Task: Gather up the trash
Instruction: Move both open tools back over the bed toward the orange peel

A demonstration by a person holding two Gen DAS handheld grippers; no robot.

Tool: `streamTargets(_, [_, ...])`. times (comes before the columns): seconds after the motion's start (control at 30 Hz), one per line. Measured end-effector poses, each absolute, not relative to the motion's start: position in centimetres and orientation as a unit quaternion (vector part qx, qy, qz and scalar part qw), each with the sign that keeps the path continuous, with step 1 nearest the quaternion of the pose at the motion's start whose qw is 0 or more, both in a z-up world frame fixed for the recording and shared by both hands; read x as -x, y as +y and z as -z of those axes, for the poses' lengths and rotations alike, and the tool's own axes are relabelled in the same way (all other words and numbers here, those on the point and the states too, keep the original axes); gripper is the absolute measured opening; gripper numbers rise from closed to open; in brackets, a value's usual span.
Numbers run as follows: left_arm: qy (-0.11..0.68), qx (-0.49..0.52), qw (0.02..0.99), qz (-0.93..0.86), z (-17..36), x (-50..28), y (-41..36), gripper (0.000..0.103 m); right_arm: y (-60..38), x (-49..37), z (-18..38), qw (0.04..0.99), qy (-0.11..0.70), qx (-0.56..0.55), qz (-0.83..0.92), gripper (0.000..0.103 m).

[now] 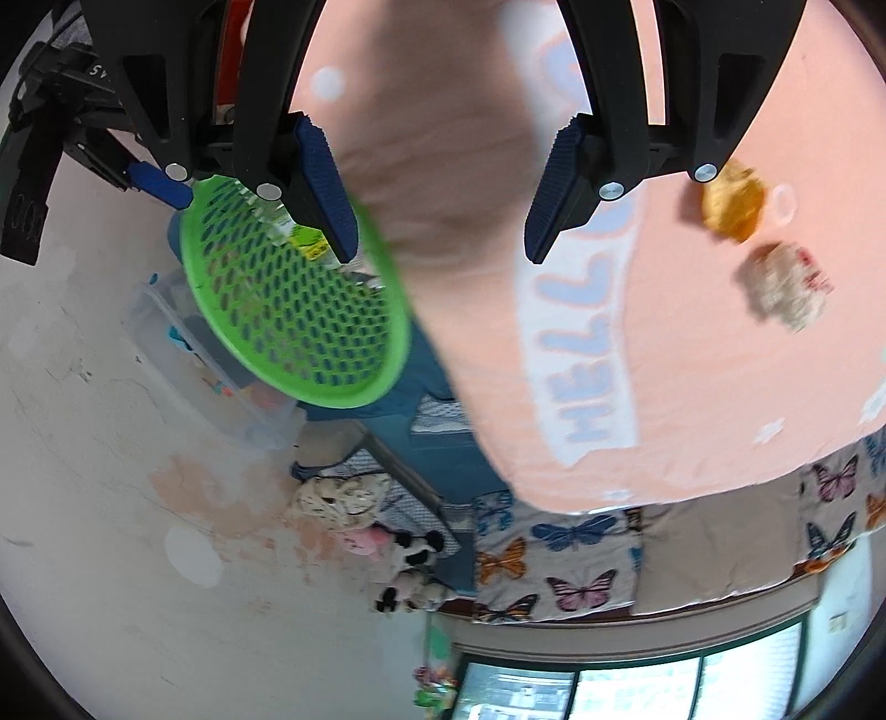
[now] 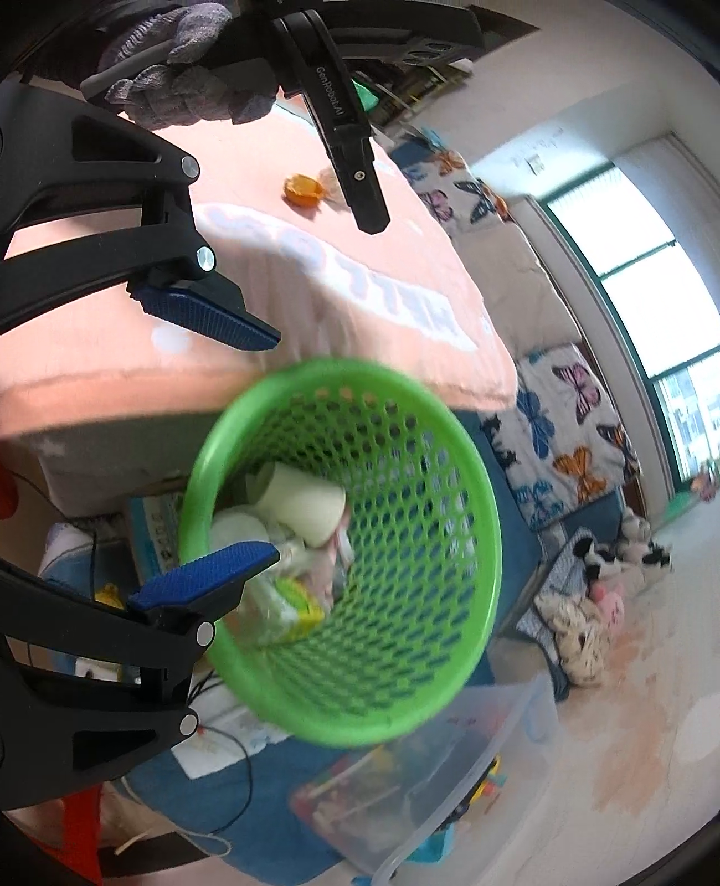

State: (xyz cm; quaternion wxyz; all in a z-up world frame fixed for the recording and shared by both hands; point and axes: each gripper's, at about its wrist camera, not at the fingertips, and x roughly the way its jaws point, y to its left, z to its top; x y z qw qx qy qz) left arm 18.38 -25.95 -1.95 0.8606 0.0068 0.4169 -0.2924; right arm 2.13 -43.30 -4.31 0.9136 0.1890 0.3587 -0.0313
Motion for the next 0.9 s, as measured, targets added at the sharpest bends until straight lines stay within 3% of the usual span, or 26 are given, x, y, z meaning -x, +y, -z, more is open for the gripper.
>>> streamTargets(0.4, [0.432,0.04,0.876,0.212,3.0,-19.4,-14.8,0.063,-36.6,-5.4,3.6,0.914,0.371,-0.163,-0.035,0.073])
streamTargets(0.9, [0.426,0.082,0.887,0.155,3.2,-19.2,-4.3,0.073,-28.3,-11.0,4.0,0.895,0.408,-0.15,-0.101,0.073])
